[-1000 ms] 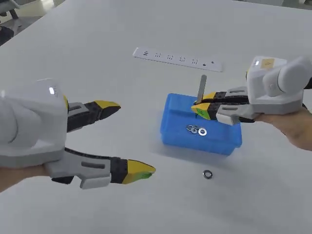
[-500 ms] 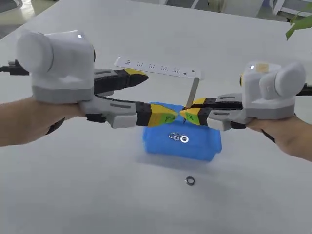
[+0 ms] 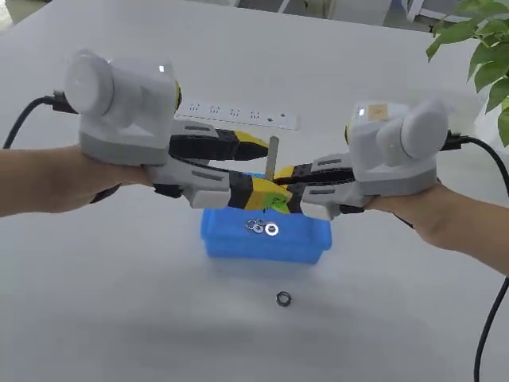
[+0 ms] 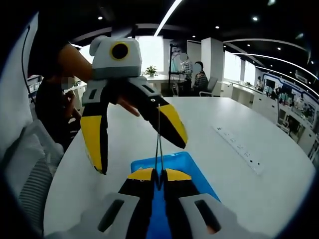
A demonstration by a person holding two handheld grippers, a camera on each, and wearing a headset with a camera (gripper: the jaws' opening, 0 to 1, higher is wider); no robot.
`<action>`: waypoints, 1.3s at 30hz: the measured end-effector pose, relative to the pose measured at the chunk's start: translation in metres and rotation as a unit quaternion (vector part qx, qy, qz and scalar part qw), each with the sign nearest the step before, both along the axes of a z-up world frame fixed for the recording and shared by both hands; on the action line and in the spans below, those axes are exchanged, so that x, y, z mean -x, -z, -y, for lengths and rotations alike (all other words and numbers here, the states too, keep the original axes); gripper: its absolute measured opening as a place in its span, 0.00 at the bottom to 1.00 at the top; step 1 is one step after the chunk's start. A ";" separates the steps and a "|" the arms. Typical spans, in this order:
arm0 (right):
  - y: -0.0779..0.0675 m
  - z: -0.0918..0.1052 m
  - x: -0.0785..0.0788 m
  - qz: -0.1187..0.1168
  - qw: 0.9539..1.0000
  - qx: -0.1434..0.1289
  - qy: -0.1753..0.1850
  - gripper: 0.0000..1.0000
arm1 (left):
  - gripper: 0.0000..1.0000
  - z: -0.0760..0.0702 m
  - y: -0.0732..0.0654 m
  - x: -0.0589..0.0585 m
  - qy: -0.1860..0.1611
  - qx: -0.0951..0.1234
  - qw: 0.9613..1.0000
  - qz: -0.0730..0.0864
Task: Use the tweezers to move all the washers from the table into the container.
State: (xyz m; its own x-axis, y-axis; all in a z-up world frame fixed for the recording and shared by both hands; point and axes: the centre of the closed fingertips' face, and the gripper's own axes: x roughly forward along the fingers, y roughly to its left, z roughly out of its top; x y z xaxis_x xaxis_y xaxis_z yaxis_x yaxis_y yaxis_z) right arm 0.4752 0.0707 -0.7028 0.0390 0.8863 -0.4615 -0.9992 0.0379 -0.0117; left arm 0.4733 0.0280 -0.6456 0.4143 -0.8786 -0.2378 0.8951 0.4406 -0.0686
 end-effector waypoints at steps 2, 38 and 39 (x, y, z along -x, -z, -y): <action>0.000 0.000 0.000 -0.001 1.000 0.000 -0.002 0.07 | 0.37 0.002 -0.003 0.000 0.006 0.009 1.000 -0.001; 0.006 0.006 0.010 -0.007 0.999 0.017 -0.026 0.07 | 0.08 -0.007 -0.003 0.002 0.051 -0.050 0.997 0.035; 0.006 0.006 0.011 -0.009 0.999 0.016 -0.026 0.07 | 0.07 -0.006 -0.004 0.005 0.057 -0.046 0.997 0.031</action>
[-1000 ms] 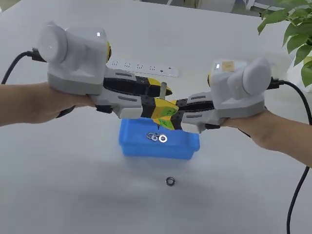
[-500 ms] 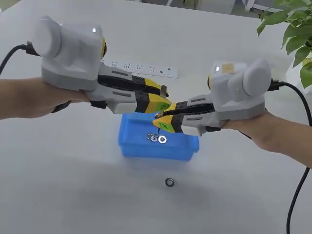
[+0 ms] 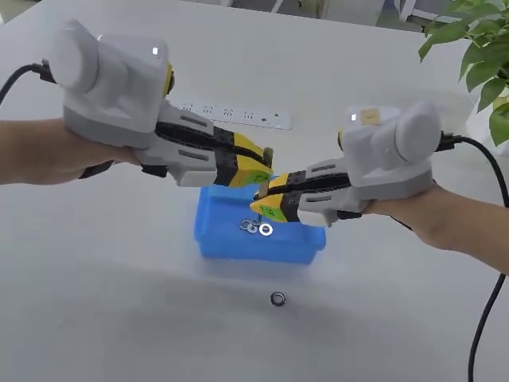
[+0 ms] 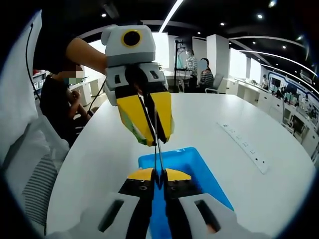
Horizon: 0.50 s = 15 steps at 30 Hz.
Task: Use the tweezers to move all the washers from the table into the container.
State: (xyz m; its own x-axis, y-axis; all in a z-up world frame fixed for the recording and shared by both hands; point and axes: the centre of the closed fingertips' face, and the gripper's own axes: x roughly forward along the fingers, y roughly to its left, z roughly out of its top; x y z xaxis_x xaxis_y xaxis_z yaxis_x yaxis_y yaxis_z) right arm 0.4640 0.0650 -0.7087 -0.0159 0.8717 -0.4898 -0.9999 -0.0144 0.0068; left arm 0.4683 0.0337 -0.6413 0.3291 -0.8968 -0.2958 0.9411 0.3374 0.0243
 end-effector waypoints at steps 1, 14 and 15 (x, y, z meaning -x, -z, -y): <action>-0.001 0.000 0.001 -0.001 1.000 -0.002 -0.001 0.07 | 0.07 0.001 -0.001 0.001 0.005 -0.001 1.000 0.003; 0.009 0.003 0.001 0.003 1.000 0.018 0.001 0.11 | 0.05 0.014 0.005 0.012 0.015 -0.030 0.999 0.009; 0.008 0.004 -0.001 0.011 1.000 0.018 0.005 0.11 | 0.05 0.014 0.004 0.010 0.014 -0.027 0.999 0.009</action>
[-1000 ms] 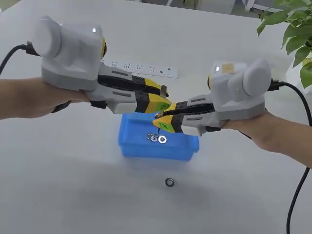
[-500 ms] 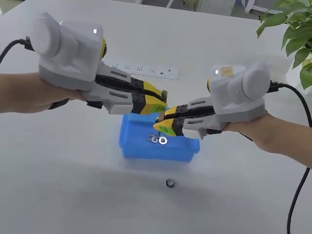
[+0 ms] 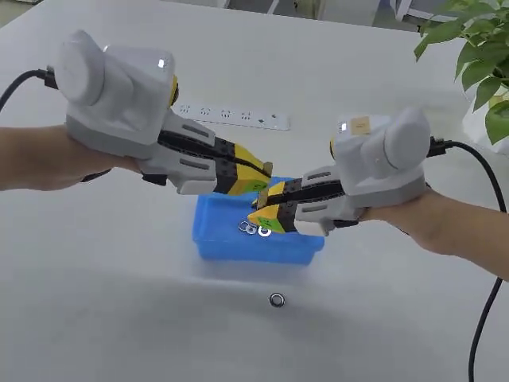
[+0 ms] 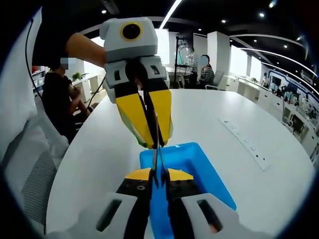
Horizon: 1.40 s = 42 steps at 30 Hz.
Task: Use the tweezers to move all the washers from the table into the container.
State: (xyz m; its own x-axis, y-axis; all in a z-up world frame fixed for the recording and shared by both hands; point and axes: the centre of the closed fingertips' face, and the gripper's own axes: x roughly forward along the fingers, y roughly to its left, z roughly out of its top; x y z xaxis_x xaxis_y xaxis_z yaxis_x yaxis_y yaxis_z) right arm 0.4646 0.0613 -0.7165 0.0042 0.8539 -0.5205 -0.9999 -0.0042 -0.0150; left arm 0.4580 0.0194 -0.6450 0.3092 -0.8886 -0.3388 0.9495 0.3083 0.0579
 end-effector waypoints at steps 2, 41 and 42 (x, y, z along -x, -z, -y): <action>-0.004 0.001 -0.001 0.001 1.000 -0.004 0.004 0.12 | 0.05 0.000 -0.004 -0.003 -0.005 0.007 1.000 0.004; -0.030 0.131 0.056 0.010 0.993 -0.028 0.117 0.37 | 0.05 0.029 0.019 0.051 0.000 0.037 0.999 0.001; -0.026 0.133 0.061 0.007 0.994 -0.022 0.111 0.39 | 0.05 0.030 0.026 0.053 0.001 0.027 1.000 0.004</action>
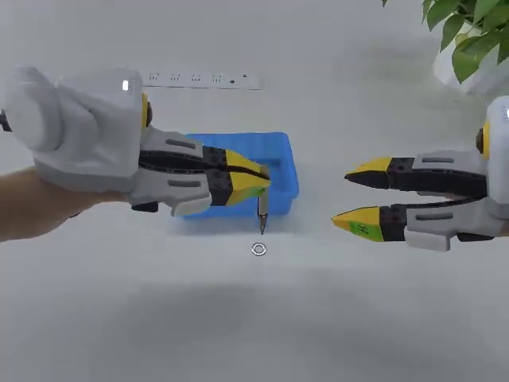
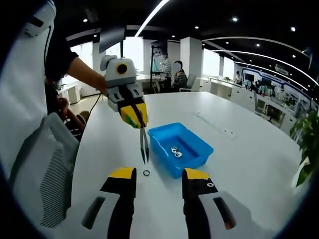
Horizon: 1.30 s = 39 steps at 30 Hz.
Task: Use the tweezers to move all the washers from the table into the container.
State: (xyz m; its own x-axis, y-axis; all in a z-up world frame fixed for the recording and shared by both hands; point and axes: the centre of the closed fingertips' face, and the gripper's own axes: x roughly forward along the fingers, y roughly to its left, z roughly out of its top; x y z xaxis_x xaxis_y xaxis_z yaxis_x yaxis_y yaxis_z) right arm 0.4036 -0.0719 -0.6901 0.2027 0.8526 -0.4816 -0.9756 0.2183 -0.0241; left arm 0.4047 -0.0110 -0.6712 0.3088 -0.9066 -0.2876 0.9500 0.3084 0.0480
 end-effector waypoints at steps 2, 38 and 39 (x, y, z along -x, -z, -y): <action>0.003 0.002 0.006 -0.004 1.000 0.002 -0.002 0.43 | 0.05 0.001 0.009 0.003 0.000 -0.009 1.000 0.001; 0.038 0.000 0.056 -0.065 0.997 0.013 -0.032 0.61 | 0.05 0.003 0.031 0.006 0.000 -0.018 1.000 -0.018; 0.037 0.000 0.056 -0.064 0.997 0.012 -0.032 0.61 | 0.05 0.002 0.032 0.006 0.000 -0.019 1.000 -0.019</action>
State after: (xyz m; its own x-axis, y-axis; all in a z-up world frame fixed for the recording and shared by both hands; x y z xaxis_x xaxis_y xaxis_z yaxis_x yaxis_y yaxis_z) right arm 0.3475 -0.0717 -0.7275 0.0832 0.8501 -0.5200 -0.9828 0.1562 0.0980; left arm 0.3987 -0.0128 -0.7027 0.2966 -0.8950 -0.3330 0.9516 0.3063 0.0243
